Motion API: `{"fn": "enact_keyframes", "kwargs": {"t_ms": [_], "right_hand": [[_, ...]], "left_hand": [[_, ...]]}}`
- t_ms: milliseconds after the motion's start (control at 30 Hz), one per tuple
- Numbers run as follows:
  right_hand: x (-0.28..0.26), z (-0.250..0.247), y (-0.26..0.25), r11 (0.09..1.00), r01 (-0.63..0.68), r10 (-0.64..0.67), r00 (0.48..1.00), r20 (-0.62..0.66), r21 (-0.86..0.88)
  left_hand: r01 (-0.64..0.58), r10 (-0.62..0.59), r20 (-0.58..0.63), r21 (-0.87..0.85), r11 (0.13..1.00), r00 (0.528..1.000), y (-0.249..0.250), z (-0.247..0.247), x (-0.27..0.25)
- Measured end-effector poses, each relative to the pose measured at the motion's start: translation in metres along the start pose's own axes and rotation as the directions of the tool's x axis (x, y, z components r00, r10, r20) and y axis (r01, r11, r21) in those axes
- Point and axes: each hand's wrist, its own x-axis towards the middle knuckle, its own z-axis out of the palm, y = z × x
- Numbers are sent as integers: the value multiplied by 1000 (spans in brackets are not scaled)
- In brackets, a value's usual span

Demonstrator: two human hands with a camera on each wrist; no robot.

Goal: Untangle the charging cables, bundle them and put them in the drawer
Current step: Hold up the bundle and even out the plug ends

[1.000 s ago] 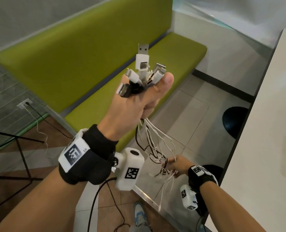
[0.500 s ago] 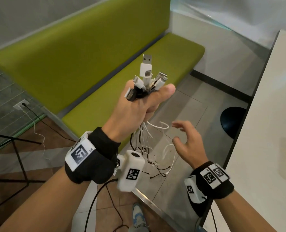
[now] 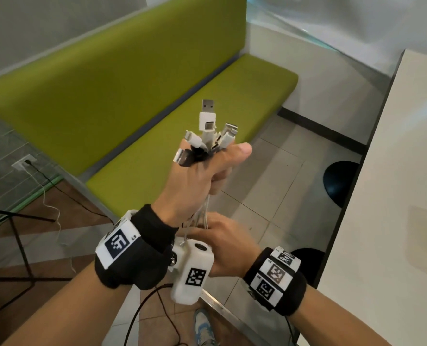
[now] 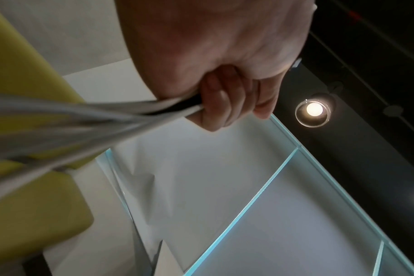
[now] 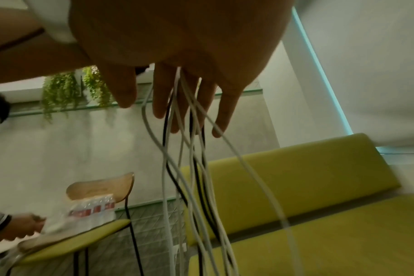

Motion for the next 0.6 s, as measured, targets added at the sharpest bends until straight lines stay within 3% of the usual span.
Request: {"fn": "enact_keyframes", "kwargs": {"t_ms": [100,167,233,300,367,467,533,600], "right_hand": [[10,12,3,985,68,-38,982,182,-158],[15,17,2,980,87,-59,986,155,-180],[17,22,4,993,12,7,987,162,-115],[16,28,9,983,-94,135,953,272,-158],[7,39,22,942,-199,301,856,421,-269],[-14,60,41,856,-322,516,591,620,-405],[-16,64,41,808,-384,589,509,628,-447],[-11,60,39,732,-553,658,425,621,-398]], "left_hand": [[-34,34,20,-6,999,999,0,6,0],[-49,48,35,53,997,998,0,8,1],[-45,42,29,113,993,999,-2,9,-1],[-40,40,1,124,991,999,-2,8,-2],[-76,79,-23,101,992,997,5,5,0],[-125,127,-12,96,987,992,18,-1,8],[-120,121,-6,127,985,993,21,-2,9],[-115,116,4,159,981,993,16,0,7]]}}
